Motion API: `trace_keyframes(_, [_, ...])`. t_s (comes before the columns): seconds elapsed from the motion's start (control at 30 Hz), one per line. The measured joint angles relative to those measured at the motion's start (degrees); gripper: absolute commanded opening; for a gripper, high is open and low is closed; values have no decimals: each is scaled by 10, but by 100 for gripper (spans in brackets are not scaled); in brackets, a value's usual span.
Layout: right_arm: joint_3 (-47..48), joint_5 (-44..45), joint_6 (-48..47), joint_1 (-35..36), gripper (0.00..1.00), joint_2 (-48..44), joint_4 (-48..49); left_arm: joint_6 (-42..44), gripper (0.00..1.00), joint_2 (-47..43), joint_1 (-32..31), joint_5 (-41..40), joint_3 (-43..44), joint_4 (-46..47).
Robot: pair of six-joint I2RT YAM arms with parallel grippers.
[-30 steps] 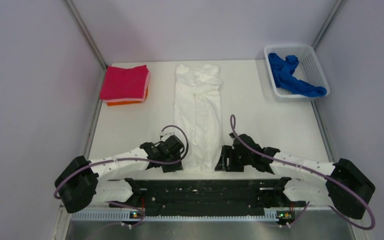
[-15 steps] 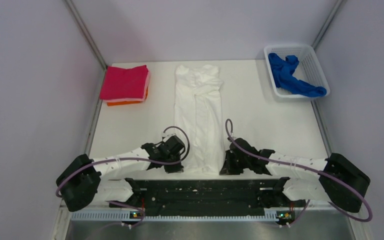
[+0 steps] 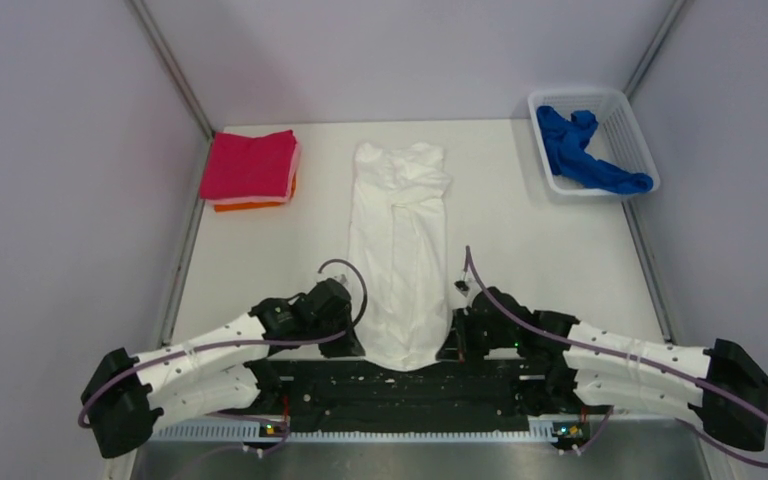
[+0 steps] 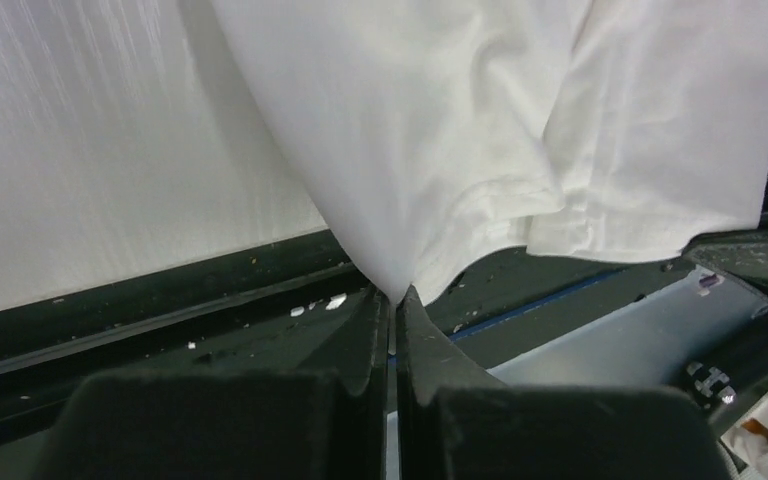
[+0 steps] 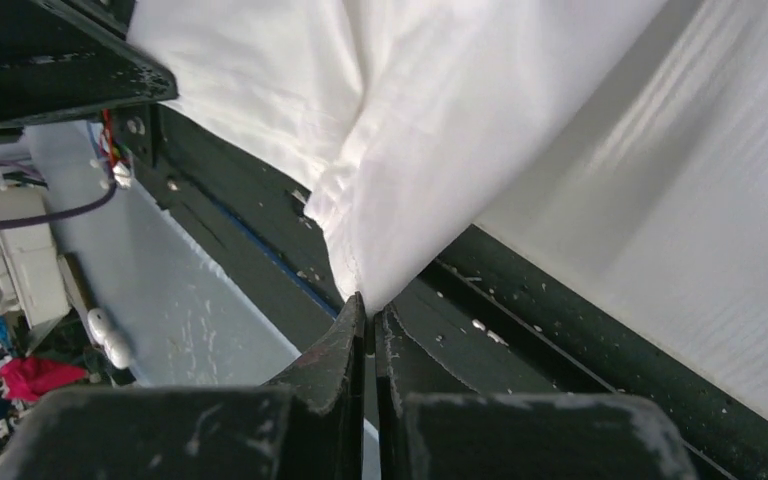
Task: Fold and stack the t-shirts
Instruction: Grab the bottom of the folded rectangular tshirt with both arms, then fold the folded rectangular tshirt in 1/3 of the way
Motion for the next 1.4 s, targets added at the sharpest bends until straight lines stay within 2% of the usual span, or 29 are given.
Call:
trace_keyframes(0.1, [24, 11, -16, -18, 0, 5, 3, 10, 0, 4, 1, -39, 29, -3])
trace_keyframes(0.2, [40, 9, -37, -84, 0, 30, 43, 29, 0, 31, 19, -74, 76, 5])
trace_keyframes(0.27, [50, 5, -57, -135, 0, 55, 73, 42, 0, 70, 50, -96, 115, 20])
trace_keyframes(0.5, [149, -3, -125, -238, 0, 172, 131, 63, 0, 214, 184, -123, 211, 59])
trace_keyframes(0.7, [220, -23, -159, -311, 0, 293, 190, 95, 0, 309, 231, -142, 307, 67])
trace_keyframes(0.93, [284, -53, -173, -348, 0, 401, 223, 132, 0, 401, 265, -148, 400, 69])
trace_keyframes(1.13, [320, -70, -180, -368, 0, 448, 242, 163, 0, 487, 288, -132, 467, 59])
trace_keyframes(1.4, [342, -79, -190, -388, 0, 502, 256, 188, 2, 530, 304, -108, 501, 54])
